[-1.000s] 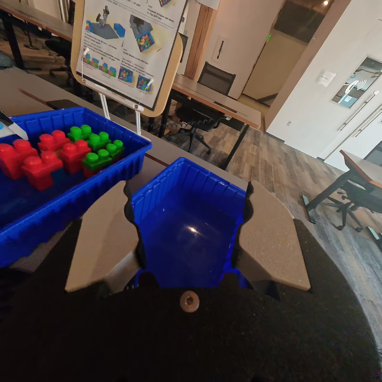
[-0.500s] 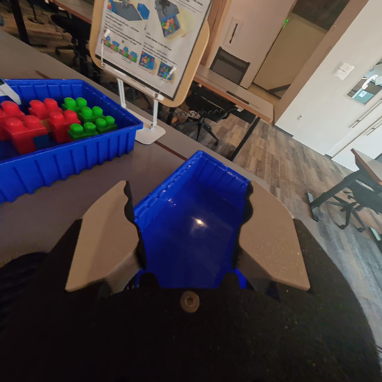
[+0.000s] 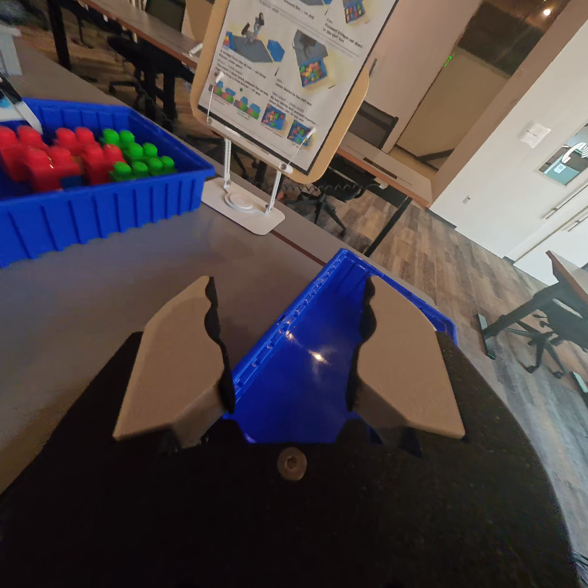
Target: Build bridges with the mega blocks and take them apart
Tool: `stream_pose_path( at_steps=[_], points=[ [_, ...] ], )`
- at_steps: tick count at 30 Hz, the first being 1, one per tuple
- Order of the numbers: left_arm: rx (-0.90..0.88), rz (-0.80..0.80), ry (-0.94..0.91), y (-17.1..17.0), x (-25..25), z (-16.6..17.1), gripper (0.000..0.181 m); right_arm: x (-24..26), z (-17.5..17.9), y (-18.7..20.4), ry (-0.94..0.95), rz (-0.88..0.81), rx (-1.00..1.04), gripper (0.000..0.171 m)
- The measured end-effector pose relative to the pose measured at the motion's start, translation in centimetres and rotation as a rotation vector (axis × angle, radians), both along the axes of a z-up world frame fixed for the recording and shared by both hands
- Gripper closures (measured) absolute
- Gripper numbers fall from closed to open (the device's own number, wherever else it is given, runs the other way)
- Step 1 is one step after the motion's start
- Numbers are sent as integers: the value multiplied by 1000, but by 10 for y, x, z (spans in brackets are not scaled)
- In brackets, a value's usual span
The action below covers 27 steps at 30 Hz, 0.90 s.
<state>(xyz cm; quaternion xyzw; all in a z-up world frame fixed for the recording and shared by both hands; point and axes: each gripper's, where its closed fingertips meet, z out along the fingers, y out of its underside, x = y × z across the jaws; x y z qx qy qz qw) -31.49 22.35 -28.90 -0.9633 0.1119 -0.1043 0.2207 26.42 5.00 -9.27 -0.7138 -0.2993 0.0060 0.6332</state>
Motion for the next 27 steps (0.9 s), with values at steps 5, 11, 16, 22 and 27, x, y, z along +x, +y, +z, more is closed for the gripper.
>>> stream_pose_path(
  at_steps=[5, 11, 16, 22, 27],
  points=[
    [1, 29, 3, -6, -44, 0, 160, -25, -11, -5, -27, 5, -44, 85],
    [2, 69, -3, -16, -91, 1, 160, -45, -27, -4, 11, 3, -91, 84],
    [9, 85, -14, -25, -123, 1, 160, -56, -41, -5, 34, 2, -142, 86],
    [13, 110, -39, -31, -149, 2, 160, -55, -57, -8, 31, -33, -196, 89],
    [15, 124, -60, -33, -159, 2, 160, -48, -68, -8, 66, -72, -246, 94]
  ],
)
